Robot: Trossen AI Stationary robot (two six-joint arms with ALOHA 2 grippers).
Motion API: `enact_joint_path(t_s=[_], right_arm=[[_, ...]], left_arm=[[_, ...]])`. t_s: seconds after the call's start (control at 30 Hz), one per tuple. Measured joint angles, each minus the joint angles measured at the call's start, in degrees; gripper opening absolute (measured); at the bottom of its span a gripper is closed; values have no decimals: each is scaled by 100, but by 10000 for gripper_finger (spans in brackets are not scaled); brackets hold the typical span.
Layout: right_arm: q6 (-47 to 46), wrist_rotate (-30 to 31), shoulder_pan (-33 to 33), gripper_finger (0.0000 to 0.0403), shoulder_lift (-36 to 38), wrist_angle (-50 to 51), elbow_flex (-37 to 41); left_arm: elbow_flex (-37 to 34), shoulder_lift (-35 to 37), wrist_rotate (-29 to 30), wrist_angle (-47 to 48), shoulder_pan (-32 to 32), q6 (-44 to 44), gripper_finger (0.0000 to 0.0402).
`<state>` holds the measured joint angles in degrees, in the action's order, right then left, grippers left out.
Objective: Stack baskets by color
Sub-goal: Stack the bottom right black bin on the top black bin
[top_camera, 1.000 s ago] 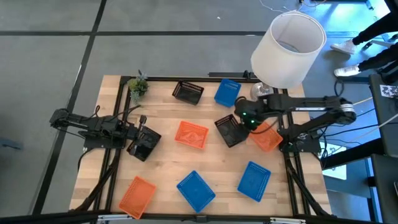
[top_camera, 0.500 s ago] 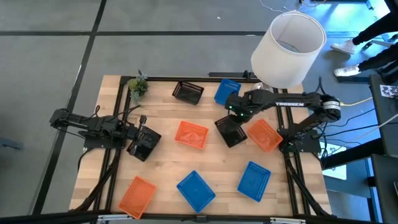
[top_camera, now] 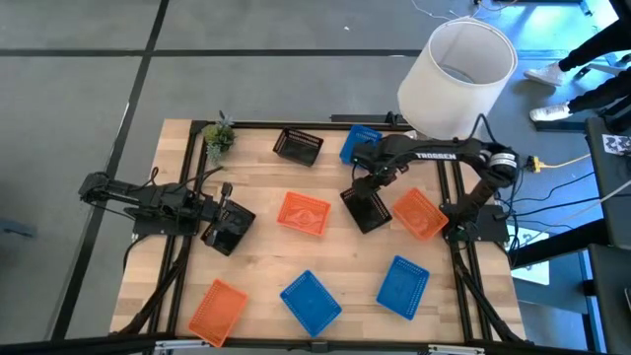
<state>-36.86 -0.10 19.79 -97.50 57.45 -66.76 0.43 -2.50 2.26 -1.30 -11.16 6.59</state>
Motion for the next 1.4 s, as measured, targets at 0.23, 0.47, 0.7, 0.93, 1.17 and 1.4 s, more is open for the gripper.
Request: enact_joint_path(t_s=[0.23,0.47,0.7,0.93,1.17,1.4], right_arm=[[193,2,26,123,-328,-23,0],[419,-301,26,123,-685,-110,2],[450,-302,26,107,-756,-372,4],[459,-356,35,82,-752,-406,4],[995,-598,235,82,-752,27,-400],[793,-1590,283,82,-745,716,-1178]], left_arm=[[0,0,0,0,-2,1,85],[0,0,0,0,-2,0,85],[0,0,0,0,-2,2,85],[0,0,0,-1,0,2,85],[0,1,2,-1,-1,2,85],[0,0,2,-2,-1,2,85]])
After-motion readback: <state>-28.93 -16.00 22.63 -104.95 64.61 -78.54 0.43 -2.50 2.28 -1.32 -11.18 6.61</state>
